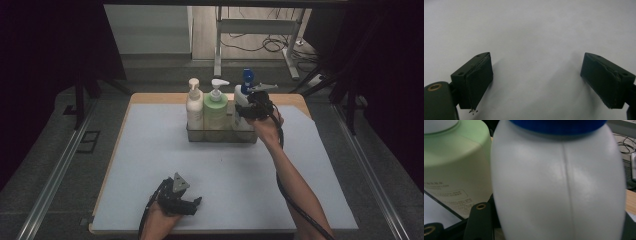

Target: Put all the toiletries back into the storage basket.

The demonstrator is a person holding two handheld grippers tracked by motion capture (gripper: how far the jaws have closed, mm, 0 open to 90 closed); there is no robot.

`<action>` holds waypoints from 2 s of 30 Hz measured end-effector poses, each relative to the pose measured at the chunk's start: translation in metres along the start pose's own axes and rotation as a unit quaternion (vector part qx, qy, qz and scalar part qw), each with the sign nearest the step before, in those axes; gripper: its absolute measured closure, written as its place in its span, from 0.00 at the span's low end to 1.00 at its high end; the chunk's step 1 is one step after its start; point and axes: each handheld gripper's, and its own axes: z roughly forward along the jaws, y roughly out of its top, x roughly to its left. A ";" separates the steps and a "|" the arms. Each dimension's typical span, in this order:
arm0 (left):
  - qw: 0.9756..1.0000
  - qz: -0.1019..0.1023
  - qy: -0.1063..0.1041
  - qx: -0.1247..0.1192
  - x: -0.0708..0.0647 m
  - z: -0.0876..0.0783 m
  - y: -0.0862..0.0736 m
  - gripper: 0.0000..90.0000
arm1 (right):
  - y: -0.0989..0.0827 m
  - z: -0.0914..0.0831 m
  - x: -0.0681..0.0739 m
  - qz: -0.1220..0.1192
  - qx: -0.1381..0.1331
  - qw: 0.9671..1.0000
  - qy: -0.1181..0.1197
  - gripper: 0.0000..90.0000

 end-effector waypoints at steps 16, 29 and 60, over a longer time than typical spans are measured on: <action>1.000 0.000 0.000 0.000 0.000 0.000 0.000 0.12 | -0.008 0.000 -0.005 0.019 0.017 1.000 -0.003 0.44; 1.000 0.000 0.000 0.000 0.000 0.000 0.000 0.12 | -0.010 0.001 -0.007 0.022 0.018 1.000 -0.003 0.42; 1.000 0.001 0.000 0.000 0.000 0.000 0.000 0.12 | -0.034 -0.048 -0.018 0.010 -0.001 0.998 0.055 0.39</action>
